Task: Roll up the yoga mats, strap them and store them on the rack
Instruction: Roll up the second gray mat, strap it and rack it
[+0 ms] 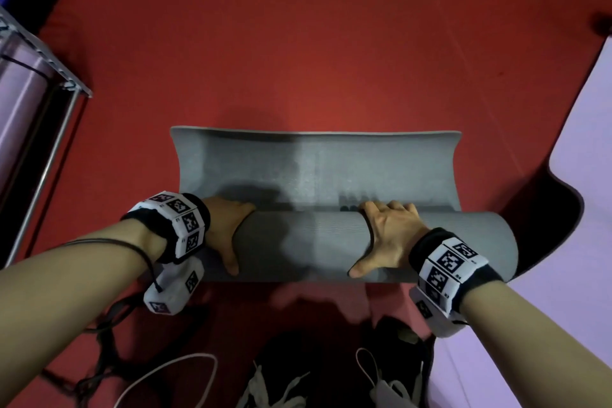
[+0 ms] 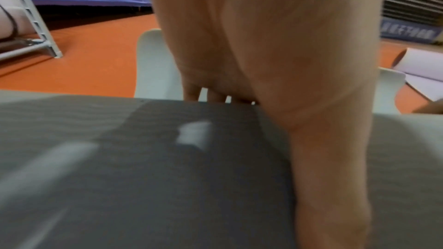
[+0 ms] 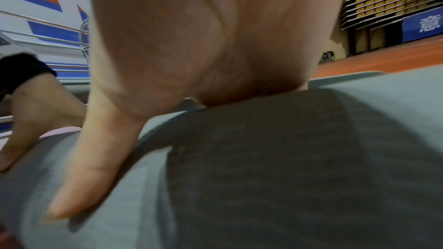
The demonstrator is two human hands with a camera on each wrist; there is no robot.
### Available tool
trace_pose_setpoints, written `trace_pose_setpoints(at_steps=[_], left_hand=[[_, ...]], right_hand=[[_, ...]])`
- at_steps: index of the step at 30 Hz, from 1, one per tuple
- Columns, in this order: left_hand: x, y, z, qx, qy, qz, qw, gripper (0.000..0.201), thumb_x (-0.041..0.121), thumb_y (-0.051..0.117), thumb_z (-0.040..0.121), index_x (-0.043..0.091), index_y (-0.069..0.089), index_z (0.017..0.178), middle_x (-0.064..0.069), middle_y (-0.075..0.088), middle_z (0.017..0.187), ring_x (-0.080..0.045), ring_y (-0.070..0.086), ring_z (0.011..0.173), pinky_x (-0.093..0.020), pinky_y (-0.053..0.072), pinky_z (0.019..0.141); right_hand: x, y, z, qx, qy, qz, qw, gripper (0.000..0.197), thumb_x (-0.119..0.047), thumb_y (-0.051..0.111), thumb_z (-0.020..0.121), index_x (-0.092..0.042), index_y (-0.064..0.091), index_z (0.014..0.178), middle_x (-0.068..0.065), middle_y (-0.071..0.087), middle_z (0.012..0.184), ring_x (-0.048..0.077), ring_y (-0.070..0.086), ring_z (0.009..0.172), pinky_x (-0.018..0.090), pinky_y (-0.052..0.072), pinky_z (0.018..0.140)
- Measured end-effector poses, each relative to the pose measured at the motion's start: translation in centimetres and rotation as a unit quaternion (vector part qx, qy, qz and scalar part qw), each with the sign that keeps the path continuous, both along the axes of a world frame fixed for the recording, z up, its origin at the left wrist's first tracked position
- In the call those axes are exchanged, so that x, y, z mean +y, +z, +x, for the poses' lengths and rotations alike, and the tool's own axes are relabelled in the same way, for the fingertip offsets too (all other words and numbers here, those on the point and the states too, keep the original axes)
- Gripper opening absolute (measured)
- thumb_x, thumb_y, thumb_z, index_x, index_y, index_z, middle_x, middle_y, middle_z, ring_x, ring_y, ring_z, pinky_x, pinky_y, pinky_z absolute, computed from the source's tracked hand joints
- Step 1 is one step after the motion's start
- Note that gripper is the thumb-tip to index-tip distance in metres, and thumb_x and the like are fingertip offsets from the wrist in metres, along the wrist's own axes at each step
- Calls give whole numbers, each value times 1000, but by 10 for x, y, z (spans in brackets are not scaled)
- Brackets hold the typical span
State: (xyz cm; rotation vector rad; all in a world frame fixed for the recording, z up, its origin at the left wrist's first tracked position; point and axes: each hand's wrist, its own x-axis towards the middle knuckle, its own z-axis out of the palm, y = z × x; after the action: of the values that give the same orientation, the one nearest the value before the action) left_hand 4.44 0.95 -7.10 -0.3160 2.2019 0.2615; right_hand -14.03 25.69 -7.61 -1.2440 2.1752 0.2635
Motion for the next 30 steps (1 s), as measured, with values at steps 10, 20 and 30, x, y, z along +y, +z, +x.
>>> trace_pose_setpoints(at_steps=[10, 20, 30], left_hand=[[-29, 5, 4, 100, 71, 31, 992, 124, 59, 84, 56, 26, 14, 153, 1, 28, 155, -20, 31, 139, -35, 28, 114], [-18, 9, 9, 202, 109, -4, 973, 103, 75, 33, 61, 19, 33, 147, -5, 40, 147, -27, 38, 134, -36, 31, 111], [-17, 5, -14, 101, 0, -91, 991, 135, 66, 80, 52, 19, 4, 153, -2, 27, 153, -21, 36, 135, -31, 30, 110]], right_hand=[[16, 1, 29, 99, 18, -88, 991, 104, -78, 25, 74, -14, 10, 155, 13, 27, 151, 34, 25, 139, 45, 23, 115], [-27, 6, -21, 48, -21, -44, 998, 115, -86, 66, 44, -20, 32, 131, -2, 53, 123, 22, 39, 121, 44, 28, 104], [-36, 1, -32, 48, 11, -12, 999, 125, -80, 73, 43, -19, 28, 142, 5, 35, 143, 27, 37, 133, 47, 28, 111]])
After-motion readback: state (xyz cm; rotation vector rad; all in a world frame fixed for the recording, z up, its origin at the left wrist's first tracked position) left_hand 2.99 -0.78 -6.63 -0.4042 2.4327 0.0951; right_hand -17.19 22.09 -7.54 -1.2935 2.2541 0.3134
